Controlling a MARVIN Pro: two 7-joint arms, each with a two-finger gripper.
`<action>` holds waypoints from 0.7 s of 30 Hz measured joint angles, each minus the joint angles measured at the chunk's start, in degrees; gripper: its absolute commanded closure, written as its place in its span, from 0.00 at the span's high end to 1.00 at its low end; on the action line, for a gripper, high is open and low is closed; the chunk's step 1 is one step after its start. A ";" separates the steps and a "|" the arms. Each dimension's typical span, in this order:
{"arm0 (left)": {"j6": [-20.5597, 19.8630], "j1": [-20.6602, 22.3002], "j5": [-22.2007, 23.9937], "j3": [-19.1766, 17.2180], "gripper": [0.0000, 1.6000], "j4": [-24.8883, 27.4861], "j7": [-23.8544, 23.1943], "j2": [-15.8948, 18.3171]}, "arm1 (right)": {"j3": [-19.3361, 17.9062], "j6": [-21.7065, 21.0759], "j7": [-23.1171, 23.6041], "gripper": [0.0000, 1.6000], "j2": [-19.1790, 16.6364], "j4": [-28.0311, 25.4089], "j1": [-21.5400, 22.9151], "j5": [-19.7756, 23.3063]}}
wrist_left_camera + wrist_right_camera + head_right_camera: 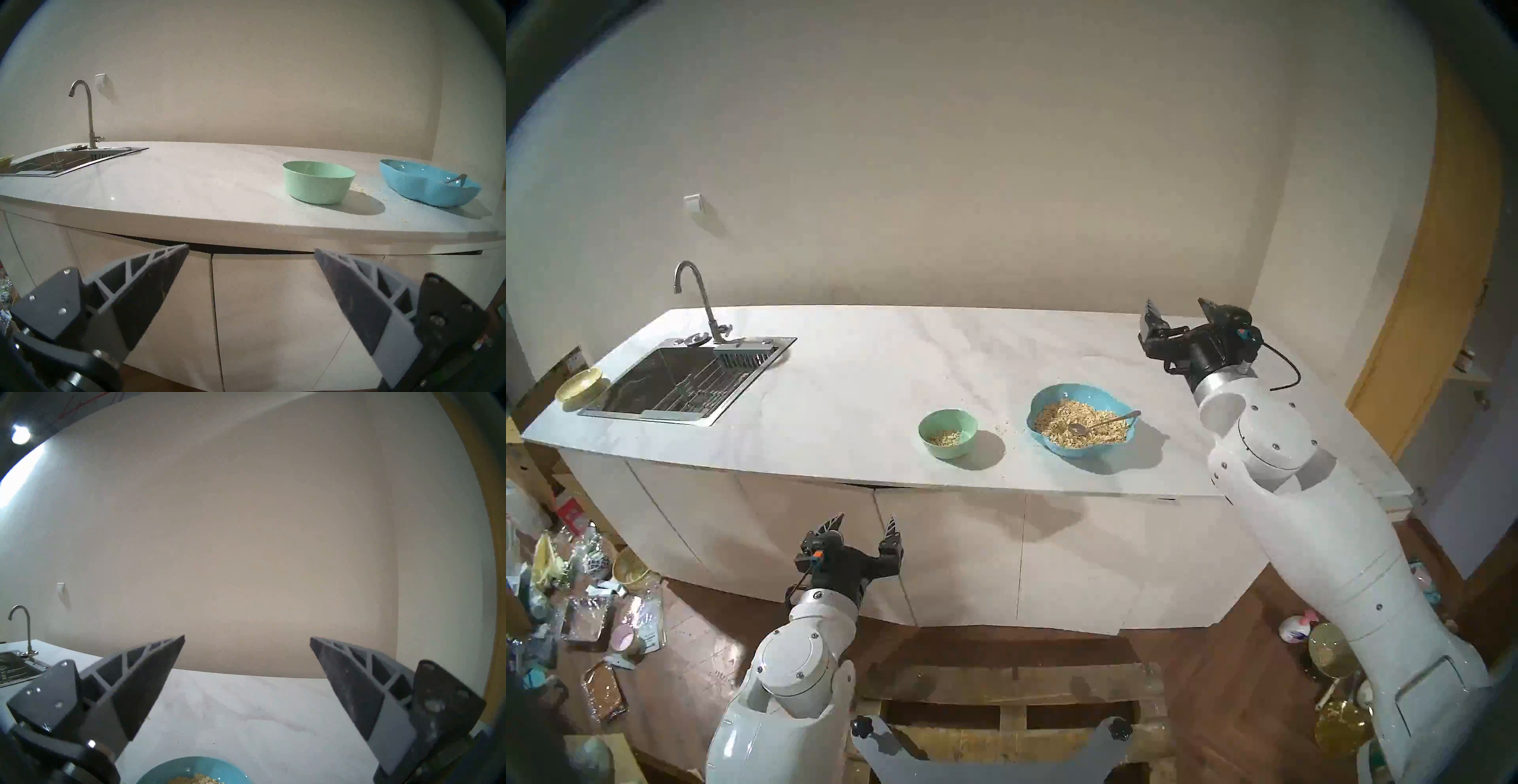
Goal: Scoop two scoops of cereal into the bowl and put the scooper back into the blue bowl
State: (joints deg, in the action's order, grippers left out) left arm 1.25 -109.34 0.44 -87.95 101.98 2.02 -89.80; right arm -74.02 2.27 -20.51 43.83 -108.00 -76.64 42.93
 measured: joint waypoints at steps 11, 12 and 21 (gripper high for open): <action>0.00 -0.02 0.00 -0.01 1.00 0.06 0.00 0.01 | 0.00 0.40 -6.78 1.00 -2.71 -2.45 -11.23 -0.43; 0.00 -0.02 0.00 0.00 1.00 0.06 0.00 0.01 | -0.07 0.48 -6.96 1.00 -2.81 -2.63 -12.04 -0.64; 0.00 -0.01 0.00 0.00 1.00 0.04 0.00 0.01 | -1.67 1.35 -8.86 1.00 -2.63 -4.25 -14.13 -1.30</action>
State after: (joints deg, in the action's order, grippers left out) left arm 1.24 -109.36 0.45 -87.96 102.02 2.02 -89.79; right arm -75.68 3.61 -29.36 41.20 -112.24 -90.78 41.63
